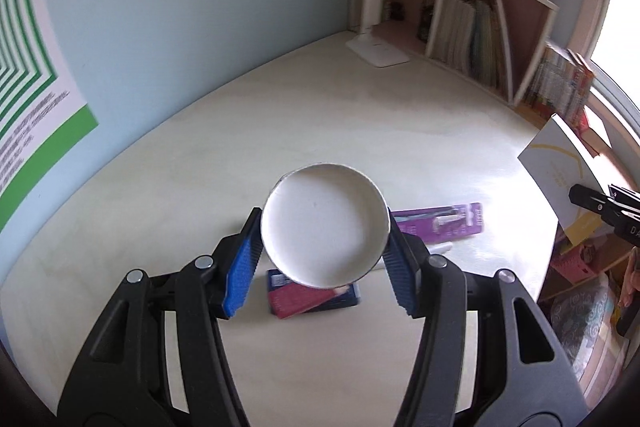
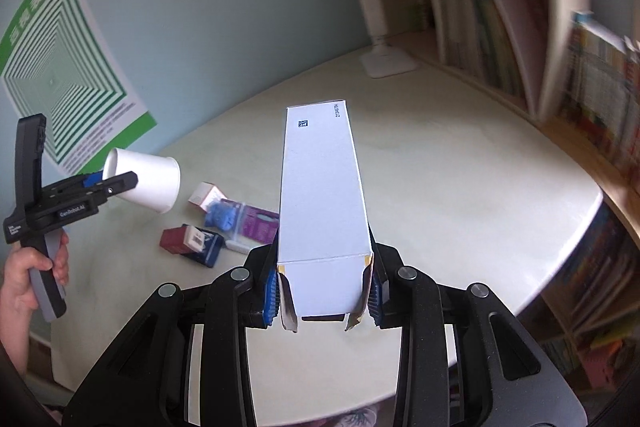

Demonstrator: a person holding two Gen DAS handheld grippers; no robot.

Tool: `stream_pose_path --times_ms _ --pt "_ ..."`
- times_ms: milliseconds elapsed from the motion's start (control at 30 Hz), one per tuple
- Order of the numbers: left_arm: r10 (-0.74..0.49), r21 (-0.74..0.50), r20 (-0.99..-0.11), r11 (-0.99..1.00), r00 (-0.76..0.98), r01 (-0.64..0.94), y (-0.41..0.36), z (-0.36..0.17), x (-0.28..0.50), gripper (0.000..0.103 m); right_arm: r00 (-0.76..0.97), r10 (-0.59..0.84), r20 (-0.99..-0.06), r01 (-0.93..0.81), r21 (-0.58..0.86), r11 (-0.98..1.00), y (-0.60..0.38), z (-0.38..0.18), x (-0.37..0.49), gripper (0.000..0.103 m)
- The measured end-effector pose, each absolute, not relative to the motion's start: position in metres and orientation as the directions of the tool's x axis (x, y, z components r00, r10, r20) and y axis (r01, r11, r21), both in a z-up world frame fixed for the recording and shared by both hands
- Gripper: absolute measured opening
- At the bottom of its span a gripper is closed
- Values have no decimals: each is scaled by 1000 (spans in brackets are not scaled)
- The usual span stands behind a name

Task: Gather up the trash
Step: 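Carry the paper cup and white box to the wastebasket and release both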

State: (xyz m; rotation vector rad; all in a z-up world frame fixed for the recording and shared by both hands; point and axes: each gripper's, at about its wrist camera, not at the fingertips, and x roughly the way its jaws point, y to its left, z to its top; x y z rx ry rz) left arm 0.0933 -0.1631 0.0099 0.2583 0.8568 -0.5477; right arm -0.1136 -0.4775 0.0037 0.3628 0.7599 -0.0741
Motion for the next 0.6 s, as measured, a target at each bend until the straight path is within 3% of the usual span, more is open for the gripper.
stream_pose_path --times_ms 267,600 --pt "-462 2 -778 677 426 736 -264 16 38 54 728 -42 -685 350 317 882 -525 -5 -209 34" --pt "-509 -68 -842 432 181 899 -415 -25 -70 54 654 -118 -748 550 363 752 -601 -49 -350 34"
